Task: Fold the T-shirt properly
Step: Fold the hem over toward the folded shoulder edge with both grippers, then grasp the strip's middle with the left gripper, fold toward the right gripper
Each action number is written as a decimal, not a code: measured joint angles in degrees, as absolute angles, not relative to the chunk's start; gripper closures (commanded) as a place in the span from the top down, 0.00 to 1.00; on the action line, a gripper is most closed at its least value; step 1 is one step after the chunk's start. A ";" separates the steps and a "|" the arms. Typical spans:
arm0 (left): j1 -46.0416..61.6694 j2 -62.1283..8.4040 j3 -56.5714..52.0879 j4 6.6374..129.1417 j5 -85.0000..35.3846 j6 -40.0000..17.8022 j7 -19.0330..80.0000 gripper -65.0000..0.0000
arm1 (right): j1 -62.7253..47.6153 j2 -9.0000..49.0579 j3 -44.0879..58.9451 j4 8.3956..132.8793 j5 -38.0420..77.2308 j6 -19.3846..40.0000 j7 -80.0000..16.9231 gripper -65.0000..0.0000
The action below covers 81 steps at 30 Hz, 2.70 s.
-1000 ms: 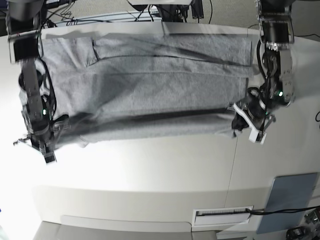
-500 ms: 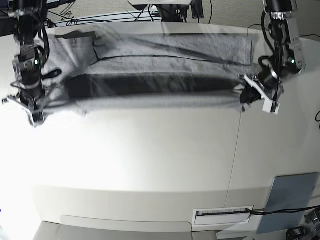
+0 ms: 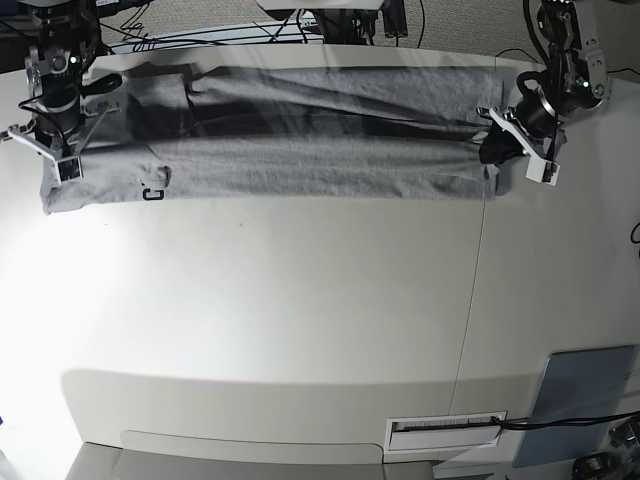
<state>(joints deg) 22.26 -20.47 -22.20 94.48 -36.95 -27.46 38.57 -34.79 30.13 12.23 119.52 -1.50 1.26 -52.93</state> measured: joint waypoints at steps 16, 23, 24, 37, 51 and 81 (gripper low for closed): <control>22.37 -20.49 -22.20 94.45 -36.67 -27.49 38.61 0.00 | -37.74 30.13 12.27 119.52 -1.50 1.45 -54.68 0.00; 22.39 -20.51 -22.20 94.45 -36.10 -27.20 38.98 0.20 | -37.76 30.15 12.43 119.52 -2.31 13.45 -54.57 0.28; 22.39 -20.51 -22.20 94.45 -36.01 -27.22 39.00 0.31 | -37.58 30.15 12.43 119.52 -2.31 13.39 -54.33 0.28; 22.55 -20.67 -22.22 94.48 -31.48 -25.50 40.03 0.53 | -29.19 30.13 12.45 119.52 3.01 13.13 -54.08 0.28; 22.68 -20.80 -22.87 88.20 -45.36 -29.80 41.69 0.30 | -28.58 30.15 12.45 119.52 7.18 13.13 -54.17 0.28; 23.97 -19.16 -22.50 114.06 -36.82 -15.90 52.80 0.00 | -28.60 30.11 12.45 119.52 7.18 13.10 -52.16 0.28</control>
